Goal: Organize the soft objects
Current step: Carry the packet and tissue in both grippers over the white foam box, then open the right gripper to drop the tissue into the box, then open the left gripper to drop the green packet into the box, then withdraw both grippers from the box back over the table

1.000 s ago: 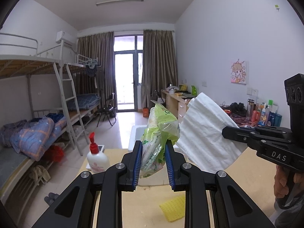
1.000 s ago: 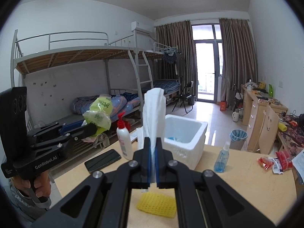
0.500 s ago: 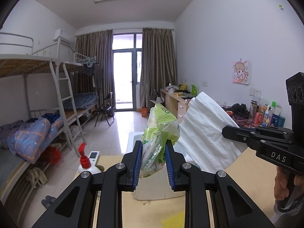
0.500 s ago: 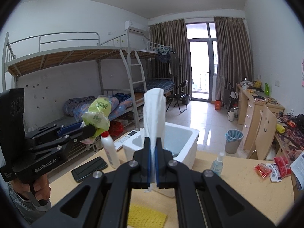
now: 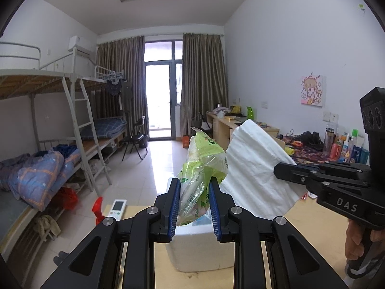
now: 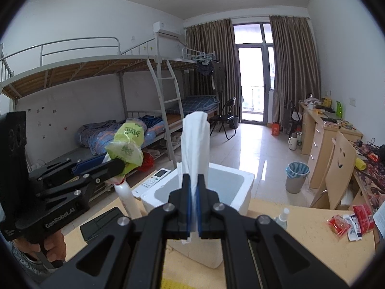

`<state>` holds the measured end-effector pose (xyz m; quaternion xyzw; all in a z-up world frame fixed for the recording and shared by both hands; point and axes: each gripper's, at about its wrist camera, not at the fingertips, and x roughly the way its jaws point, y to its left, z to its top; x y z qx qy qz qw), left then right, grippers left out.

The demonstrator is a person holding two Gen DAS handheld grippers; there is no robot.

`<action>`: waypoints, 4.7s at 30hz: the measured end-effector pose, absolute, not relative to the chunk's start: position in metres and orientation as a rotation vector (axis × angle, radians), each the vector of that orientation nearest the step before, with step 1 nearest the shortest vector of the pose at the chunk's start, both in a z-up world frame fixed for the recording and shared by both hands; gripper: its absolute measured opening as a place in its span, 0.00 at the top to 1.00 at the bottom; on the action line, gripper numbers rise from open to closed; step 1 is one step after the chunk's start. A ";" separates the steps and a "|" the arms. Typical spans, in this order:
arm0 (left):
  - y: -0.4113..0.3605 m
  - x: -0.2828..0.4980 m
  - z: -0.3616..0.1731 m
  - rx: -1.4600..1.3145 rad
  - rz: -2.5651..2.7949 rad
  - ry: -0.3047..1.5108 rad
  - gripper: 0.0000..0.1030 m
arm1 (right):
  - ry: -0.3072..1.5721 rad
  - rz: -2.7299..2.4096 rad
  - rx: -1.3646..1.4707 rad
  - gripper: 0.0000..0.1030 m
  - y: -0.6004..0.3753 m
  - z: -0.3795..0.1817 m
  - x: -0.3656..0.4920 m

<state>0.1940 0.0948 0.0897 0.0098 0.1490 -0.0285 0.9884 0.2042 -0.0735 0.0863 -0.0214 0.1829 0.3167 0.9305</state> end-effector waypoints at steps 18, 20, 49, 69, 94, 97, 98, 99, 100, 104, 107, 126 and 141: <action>0.111 0.221 0.085 0.019 -0.003 0.313 0.76 | 0.457 0.651 -0.074 0.94 -0.042 0.064 0.263; 0.112 0.222 0.082 0.020 -0.002 0.318 0.76 | 0.469 0.655 -0.081 0.94 -0.039 0.060 0.268; 0.106 0.233 0.082 0.014 0.030 0.338 0.76 | 0.469 0.622 -0.078 0.01 -0.040 0.065 0.264; 0.077 0.245 0.083 0.034 -0.040 0.343 0.76 | 0.420 0.522 -0.079 0.00 -0.085 0.077 0.235; 0.067 0.301 0.057 0.036 -0.081 0.447 0.64 | 0.430 0.450 -0.063 0.00 -0.114 0.068 0.231; 0.069 0.302 0.055 0.031 -0.063 0.450 0.30 | 0.430 0.454 -0.061 0.00 -0.117 0.066 0.231; 0.069 0.302 0.055 0.031 -0.059 0.450 0.16 | 0.431 0.453 -0.061 0.00 -0.117 0.066 0.230; 0.069 0.302 0.055 0.028 -0.050 0.448 0.05 | 0.431 0.453 -0.061 0.00 -0.117 0.065 0.231; 0.069 0.301 0.055 0.026 -0.043 0.442 0.03 | 0.430 0.456 -0.062 0.00 -0.118 0.065 0.231; 0.066 0.293 0.060 0.040 -0.029 0.401 0.01 | 0.427 0.461 -0.053 0.00 -0.120 0.065 0.231; 0.064 0.290 0.061 0.050 -0.023 0.404 0.01 | 0.428 0.462 -0.049 0.00 -0.122 0.066 0.229; 0.066 0.216 0.099 0.049 -0.010 0.323 0.01 | 0.355 0.433 -0.038 0.00 -0.144 0.101 0.164; 0.056 0.119 0.126 0.072 -0.007 0.216 0.01 | 0.314 0.401 -0.016 0.00 -0.171 0.110 0.096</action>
